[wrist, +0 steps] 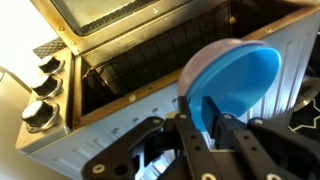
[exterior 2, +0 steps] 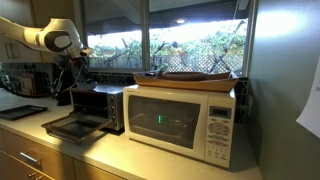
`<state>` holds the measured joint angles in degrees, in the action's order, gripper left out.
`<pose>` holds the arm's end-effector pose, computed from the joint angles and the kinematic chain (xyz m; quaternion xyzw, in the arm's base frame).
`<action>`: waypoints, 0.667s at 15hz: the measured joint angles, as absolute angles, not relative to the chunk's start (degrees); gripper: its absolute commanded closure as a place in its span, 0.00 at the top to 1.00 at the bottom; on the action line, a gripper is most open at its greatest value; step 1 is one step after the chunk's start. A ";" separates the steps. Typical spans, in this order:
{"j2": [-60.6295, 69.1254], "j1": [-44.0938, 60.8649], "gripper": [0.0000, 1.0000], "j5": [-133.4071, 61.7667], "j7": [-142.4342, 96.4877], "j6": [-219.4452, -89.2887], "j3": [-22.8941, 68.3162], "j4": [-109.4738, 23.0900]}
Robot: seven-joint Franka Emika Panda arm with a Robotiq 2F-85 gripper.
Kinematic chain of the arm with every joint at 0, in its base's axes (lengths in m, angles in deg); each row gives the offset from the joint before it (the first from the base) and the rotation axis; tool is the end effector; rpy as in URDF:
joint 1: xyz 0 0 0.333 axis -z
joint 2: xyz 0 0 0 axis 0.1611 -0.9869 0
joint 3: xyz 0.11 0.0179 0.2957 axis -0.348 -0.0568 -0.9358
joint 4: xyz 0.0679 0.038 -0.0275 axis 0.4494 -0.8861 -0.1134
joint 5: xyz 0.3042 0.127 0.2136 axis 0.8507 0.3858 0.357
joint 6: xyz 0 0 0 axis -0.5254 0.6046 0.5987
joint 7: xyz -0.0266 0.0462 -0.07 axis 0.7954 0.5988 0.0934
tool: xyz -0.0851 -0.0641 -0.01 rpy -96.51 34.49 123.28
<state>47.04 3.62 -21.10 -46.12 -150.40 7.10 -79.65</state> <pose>0.4307 0.1539 0.5920 -0.9606 0.1337 -0.2038 0.1339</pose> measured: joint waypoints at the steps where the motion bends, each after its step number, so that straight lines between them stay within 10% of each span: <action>1: 46.90 3.66 0.60 -21.38 -46.12 -149.60 6.90 -79.29; 5: 44.97 3.66 0.91 -21.41 -46.12 -149.46 6.24 -79.24; 6: 44.37 3.66 0.48 -21.39 -46.12 -149.47 6.17 -79.24; 10: 42.97 3.66 0.37 -21.30 -46.12 -149.48 6.12 -79.22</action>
